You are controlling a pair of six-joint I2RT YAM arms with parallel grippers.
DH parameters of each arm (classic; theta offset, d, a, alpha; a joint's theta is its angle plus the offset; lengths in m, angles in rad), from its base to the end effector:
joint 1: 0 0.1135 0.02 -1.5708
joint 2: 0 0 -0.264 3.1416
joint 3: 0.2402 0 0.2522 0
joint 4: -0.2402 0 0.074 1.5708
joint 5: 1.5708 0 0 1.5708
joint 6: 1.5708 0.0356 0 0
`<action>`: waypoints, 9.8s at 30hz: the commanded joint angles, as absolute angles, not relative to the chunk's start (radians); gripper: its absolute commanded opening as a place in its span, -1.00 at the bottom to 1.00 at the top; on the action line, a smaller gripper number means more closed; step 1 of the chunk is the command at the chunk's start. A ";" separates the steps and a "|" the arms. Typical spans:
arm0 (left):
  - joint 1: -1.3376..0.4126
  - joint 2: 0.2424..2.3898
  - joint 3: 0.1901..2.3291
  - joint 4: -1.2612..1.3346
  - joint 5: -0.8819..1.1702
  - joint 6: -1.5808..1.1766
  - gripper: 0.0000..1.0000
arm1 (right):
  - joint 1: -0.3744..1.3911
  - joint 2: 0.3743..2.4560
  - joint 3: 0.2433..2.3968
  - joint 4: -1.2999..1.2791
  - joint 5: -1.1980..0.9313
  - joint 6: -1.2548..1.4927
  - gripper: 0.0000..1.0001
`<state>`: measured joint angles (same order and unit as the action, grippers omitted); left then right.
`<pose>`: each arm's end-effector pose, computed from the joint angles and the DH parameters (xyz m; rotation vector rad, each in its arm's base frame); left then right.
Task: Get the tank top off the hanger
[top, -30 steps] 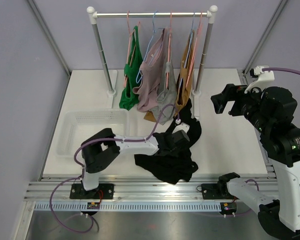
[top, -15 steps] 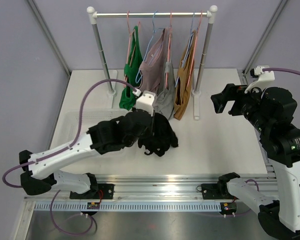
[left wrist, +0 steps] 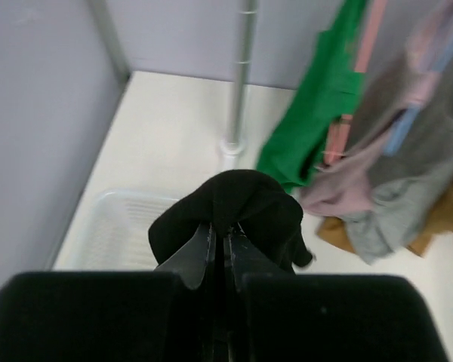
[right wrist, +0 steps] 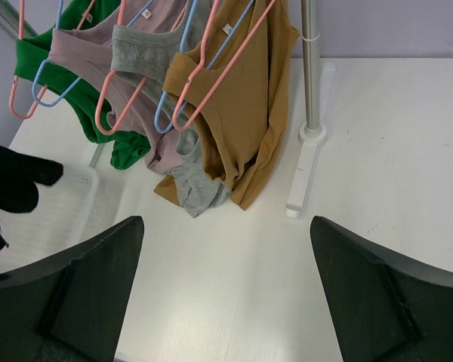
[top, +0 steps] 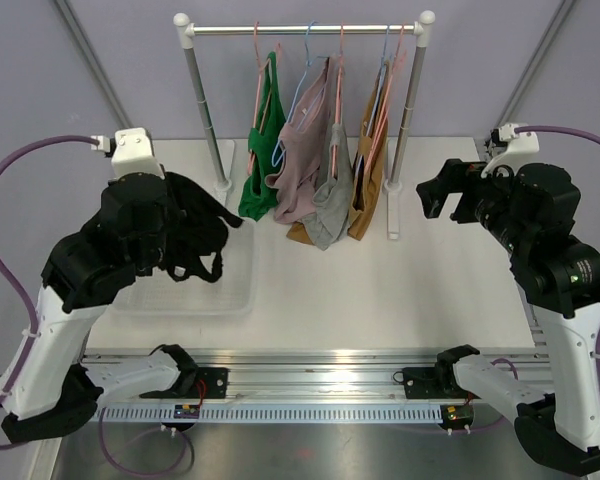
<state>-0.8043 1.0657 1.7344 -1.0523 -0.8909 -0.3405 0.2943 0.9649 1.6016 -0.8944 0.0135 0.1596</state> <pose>0.1147 -0.0792 0.5074 -0.1441 1.8030 0.0617 0.1312 0.0393 0.4965 -0.1142 1.8358 0.3068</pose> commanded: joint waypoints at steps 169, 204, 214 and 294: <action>-0.863 1.077 1.359 -0.520 -0.772 -0.480 -1.00 | 0.448 0.821 1.579 -1.078 -0.691 0.020 -1.00; -1.051 0.946 1.017 -0.514 -0.291 -0.403 -0.44 | 0.449 0.845 1.449 -0.581 0.230 0.304 -1.00; -1.051 0.891 1.129 -0.787 -0.418 -0.428 0.59 | 0.448 1.095 1.690 -0.811 0.141 0.327 -1.00; -1.207 1.604 1.135 -0.370 -0.157 -0.465 0.98 | 0.256 1.013 1.767 -0.825 -0.083 0.259 0.99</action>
<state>-1.1900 1.5375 1.0733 -0.4538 -0.2226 -0.4683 0.2581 1.1091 1.8297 -0.8524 -0.0097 0.2821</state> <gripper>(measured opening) 0.988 0.993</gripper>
